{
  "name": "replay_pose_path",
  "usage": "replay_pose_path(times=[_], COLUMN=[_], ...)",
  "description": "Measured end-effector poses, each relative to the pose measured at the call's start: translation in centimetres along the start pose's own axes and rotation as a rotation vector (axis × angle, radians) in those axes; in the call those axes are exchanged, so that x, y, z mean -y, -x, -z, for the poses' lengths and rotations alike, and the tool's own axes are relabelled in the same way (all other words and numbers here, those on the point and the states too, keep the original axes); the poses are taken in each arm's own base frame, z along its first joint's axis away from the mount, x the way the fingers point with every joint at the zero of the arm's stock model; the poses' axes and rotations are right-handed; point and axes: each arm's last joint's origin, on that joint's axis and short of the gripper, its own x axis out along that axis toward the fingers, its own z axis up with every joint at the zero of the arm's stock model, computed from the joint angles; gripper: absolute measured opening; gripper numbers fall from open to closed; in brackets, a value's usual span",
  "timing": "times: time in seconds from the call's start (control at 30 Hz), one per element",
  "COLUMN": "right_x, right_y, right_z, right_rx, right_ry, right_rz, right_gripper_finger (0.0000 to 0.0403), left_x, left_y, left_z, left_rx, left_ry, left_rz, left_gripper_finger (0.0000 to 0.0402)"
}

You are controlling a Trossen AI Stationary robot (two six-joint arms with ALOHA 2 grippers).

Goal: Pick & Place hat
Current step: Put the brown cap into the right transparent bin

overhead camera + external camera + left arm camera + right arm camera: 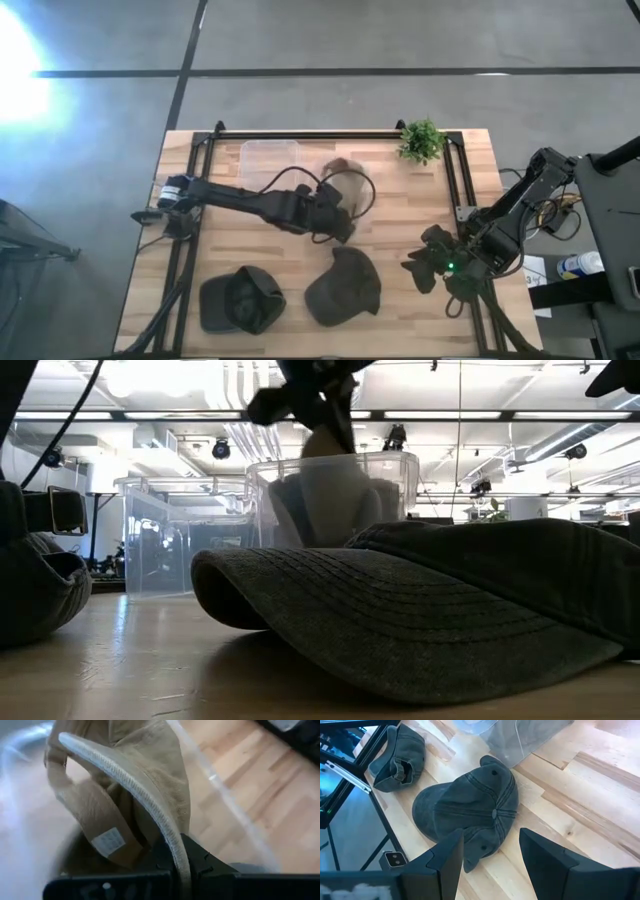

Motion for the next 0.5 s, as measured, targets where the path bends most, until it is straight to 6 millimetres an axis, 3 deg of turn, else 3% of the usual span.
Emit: replay_pose_path(times=[0.23, 0.5], right_x=[0.0, 0.1], right_y=[0.0, -0.1], right_z=[0.0, 0.1], right_rx=[0.000, 0.000], right_ry=[-0.029, -0.025], right_rz=[0.000, 0.004], right_gripper_finger=[0.0189, 0.0189], left_x=[-1.6, -3.7], left_y=[-2.6, -5.3], left_z=[-0.9, 0.5], left_rx=[-0.071, -0.115], left_ry=[0.116, 0.123], left_rz=[0.052, -0.034], left_gripper_finger=[0.0007, 0.0014])
